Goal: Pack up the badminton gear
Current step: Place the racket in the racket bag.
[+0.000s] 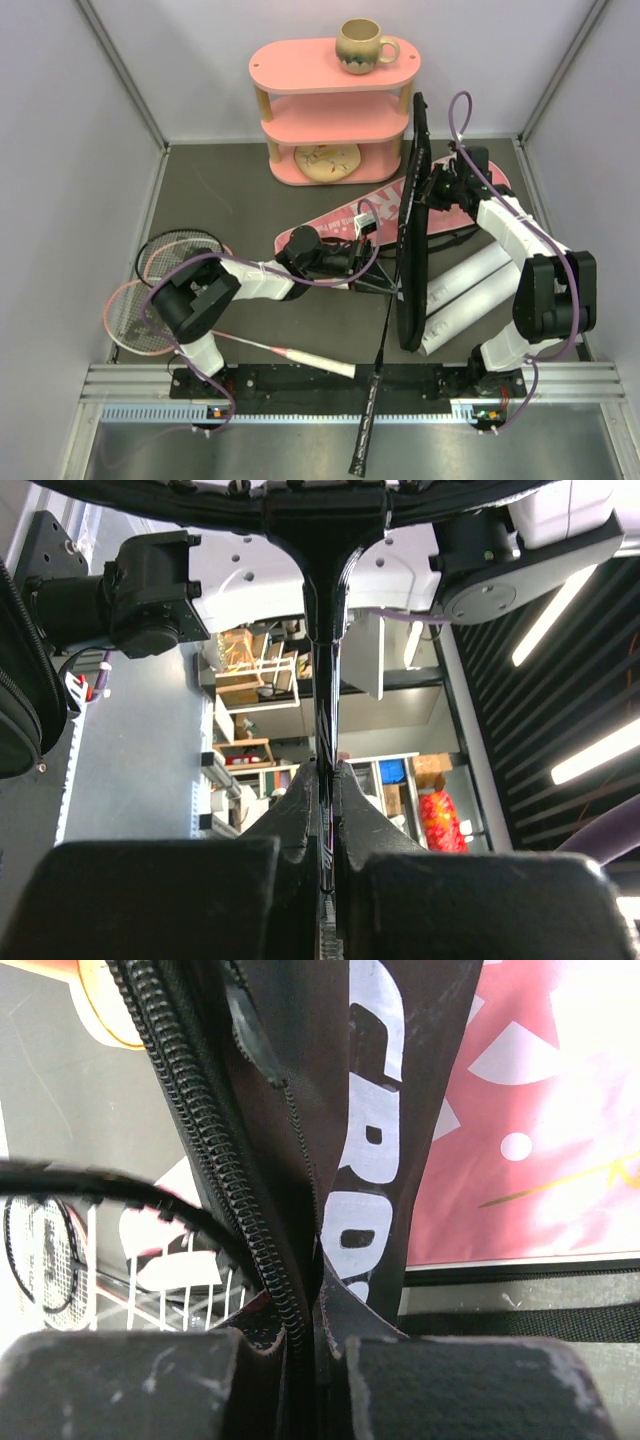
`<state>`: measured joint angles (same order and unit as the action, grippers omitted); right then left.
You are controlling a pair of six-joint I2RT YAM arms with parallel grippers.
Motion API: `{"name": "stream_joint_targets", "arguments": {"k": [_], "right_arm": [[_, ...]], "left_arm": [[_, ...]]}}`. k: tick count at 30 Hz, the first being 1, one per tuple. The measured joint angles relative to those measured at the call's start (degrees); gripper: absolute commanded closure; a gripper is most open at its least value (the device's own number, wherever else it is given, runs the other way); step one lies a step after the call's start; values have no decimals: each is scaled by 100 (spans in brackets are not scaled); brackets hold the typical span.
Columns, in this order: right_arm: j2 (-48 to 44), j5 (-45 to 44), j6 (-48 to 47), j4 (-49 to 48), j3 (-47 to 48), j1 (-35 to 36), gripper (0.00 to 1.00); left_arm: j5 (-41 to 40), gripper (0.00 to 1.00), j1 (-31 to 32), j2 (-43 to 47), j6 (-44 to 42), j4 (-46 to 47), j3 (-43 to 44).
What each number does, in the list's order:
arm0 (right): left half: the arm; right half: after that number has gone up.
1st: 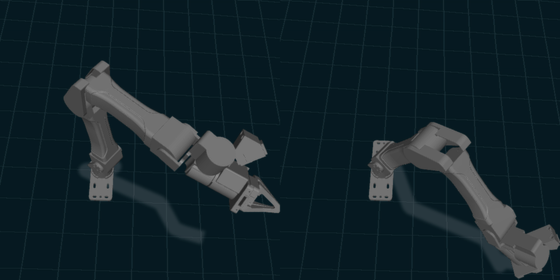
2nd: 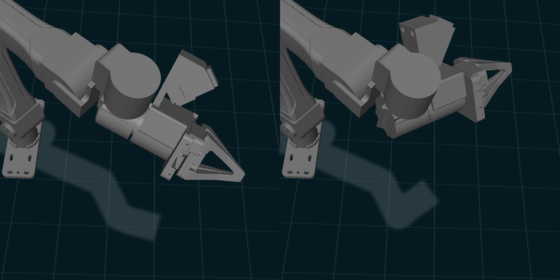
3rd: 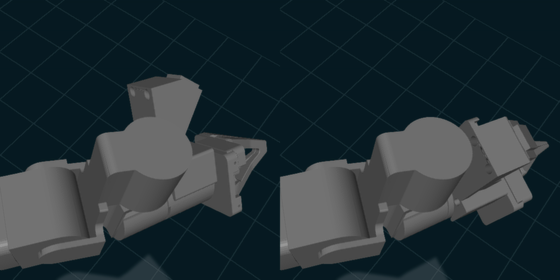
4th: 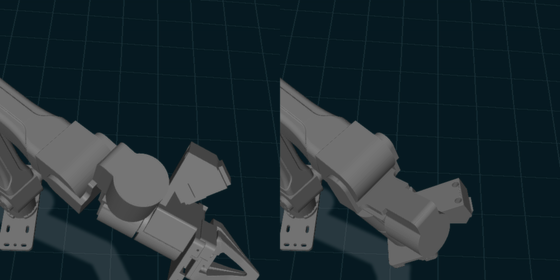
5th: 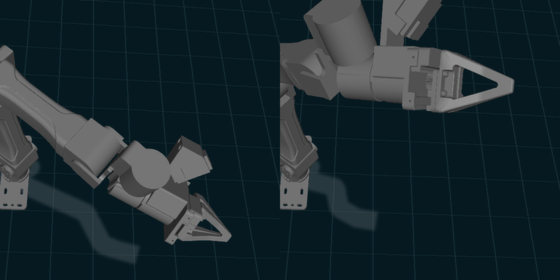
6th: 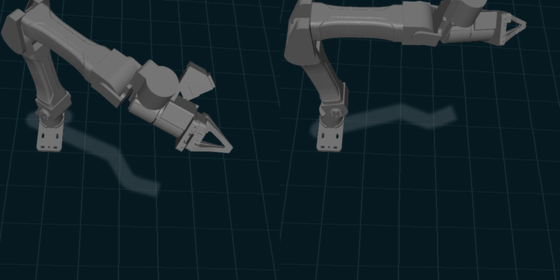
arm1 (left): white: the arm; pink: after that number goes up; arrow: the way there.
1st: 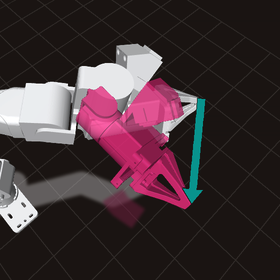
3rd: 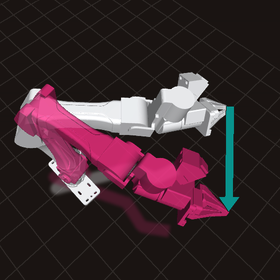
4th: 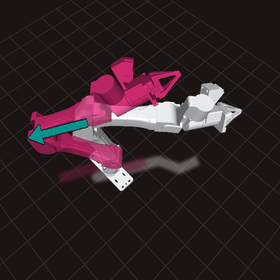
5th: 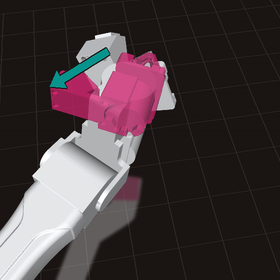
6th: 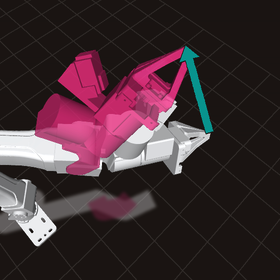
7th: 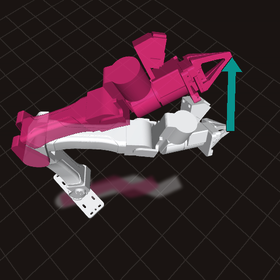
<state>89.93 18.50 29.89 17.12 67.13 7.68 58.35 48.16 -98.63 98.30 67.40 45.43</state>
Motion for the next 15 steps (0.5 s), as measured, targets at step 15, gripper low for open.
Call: {"name": "stream_joint_targets", "arguments": {"k": [15], "right_arm": [[2, -188, 275, 0, -2, 0, 100]], "left_arm": [[-658, 100, 15, 579, 793, 350, -350]]}}
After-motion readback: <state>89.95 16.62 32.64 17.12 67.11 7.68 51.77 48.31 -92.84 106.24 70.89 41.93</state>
